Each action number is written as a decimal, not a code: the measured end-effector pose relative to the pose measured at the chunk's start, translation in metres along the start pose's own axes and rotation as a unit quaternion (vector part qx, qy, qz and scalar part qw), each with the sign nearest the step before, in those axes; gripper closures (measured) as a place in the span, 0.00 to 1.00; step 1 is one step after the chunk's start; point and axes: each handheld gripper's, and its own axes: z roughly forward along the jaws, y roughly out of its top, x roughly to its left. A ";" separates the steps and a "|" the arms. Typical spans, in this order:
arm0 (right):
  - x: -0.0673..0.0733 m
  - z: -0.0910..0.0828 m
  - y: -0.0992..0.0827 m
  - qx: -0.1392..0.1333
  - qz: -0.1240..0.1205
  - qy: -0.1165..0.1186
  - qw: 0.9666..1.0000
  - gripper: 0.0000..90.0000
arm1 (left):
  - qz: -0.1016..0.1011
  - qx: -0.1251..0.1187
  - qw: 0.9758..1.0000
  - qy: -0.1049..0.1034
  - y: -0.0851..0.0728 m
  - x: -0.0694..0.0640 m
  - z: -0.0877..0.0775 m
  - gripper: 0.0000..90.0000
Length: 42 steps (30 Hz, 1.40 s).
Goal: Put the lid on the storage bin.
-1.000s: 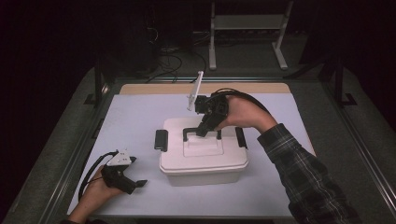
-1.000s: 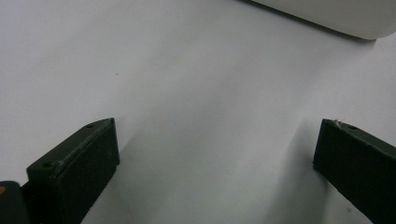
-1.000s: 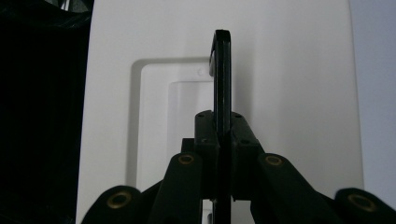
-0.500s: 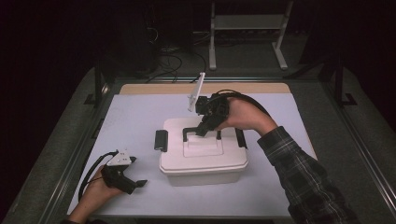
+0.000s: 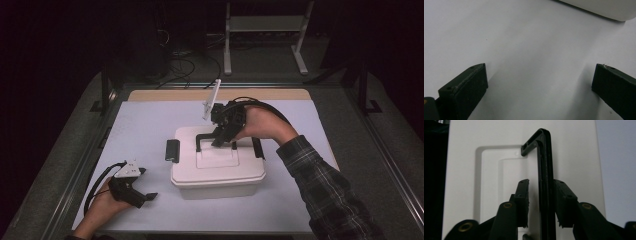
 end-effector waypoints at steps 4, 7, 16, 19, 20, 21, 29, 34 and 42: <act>-0.002 0.001 -0.002 0.002 0.005 -0.015 1.000 0.84 | 0.000 0.000 1.000 0.000 0.000 0.000 0.000 0.00; -0.003 0.003 -0.003 -0.004 0.003 -0.009 1.000 0.86 | 0.000 0.000 1.000 0.000 0.000 0.000 0.000 0.00; 0.001 -0.007 -0.010 -0.035 0.023 -0.015 0.999 0.58 | 0.000 0.000 1.000 0.000 0.000 0.000 0.000 0.00; 0.003 -0.018 -0.022 -0.061 0.040 -0.036 0.997 0.44 | 0.000 0.000 1.000 0.000 0.000 0.000 0.000 0.00; 0.005 -0.021 -0.025 -0.066 0.046 -0.043 0.996 0.41 | 0.000 0.000 1.000 0.000 0.000 0.000 0.000 0.00; 0.006 -0.026 -0.034 -0.082 0.049 -0.054 0.994 0.37 | 0.000 0.000 1.000 0.000 0.000 0.000 0.000 0.00; 0.017 -0.043 -0.081 -0.128 0.106 -0.111 0.980 0.25 | 0.000 0.000 1.000 0.000 0.000 0.000 0.000 0.00; 0.022 -0.048 -0.112 -0.149 0.146 -0.138 0.968 0.18 | -0.001 -0.001 1.000 0.000 0.000 0.000 0.000 0.00; 0.031 -0.050 -0.147 -0.174 0.191 -0.174 0.950 0.15 | -0.001 -0.001 1.000 0.000 0.000 0.000 0.000 0.00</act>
